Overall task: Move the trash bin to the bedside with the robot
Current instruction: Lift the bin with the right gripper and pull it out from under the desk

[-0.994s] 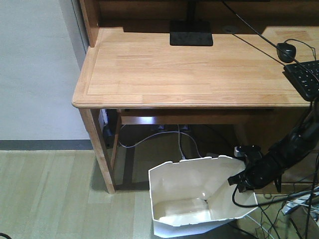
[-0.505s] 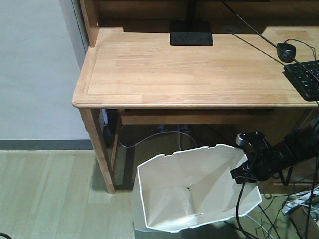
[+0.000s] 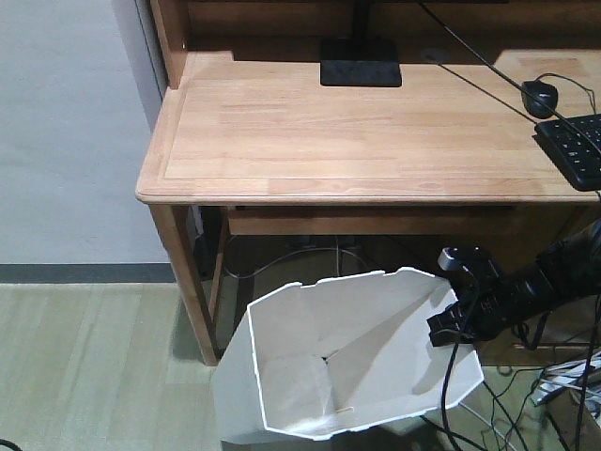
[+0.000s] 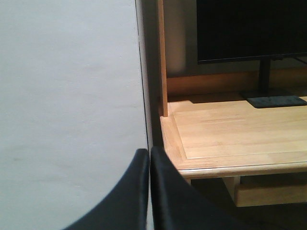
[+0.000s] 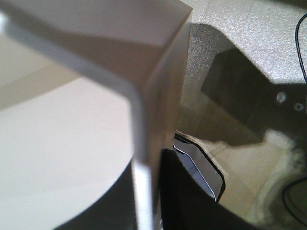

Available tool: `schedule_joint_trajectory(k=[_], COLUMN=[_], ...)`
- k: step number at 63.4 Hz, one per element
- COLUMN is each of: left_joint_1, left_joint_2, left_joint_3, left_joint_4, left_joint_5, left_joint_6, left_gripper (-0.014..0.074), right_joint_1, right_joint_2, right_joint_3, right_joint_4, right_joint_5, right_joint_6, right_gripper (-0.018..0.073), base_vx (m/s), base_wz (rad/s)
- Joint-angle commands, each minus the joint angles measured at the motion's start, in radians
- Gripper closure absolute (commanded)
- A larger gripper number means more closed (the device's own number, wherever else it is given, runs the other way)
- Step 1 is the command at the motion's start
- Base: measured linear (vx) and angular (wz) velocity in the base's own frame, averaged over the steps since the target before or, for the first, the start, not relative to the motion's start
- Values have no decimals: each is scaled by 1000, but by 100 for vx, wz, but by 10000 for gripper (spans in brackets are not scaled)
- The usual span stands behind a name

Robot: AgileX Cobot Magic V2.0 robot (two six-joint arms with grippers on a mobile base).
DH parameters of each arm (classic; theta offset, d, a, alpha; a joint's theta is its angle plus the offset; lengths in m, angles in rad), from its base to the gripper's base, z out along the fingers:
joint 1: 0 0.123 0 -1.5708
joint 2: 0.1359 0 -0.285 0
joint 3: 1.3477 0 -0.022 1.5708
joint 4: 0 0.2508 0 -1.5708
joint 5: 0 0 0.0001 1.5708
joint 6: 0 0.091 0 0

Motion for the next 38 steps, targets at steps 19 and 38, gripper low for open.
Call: schedule_joint_trajectory(k=[19, 38], left_joint_1=[-6, -6], left_joint_2=[-14, -14], left_joint_3=[12, 12], left_joint_4=[-9, -9], left_joint_5=[-74, -74], left_joint_6=[-14, -14], left_gripper=[603, 603], right_joint_1=[-2, -2], right_joint_2=[-71, -71], right_joint_3=[-8, -8], right_joint_4=[60, 60], right_joint_5=[191, 191], right_joint_6=[-2, -2], right_gripper=[564, 564], base_vx=[0, -4], base_wz=[0, 12])
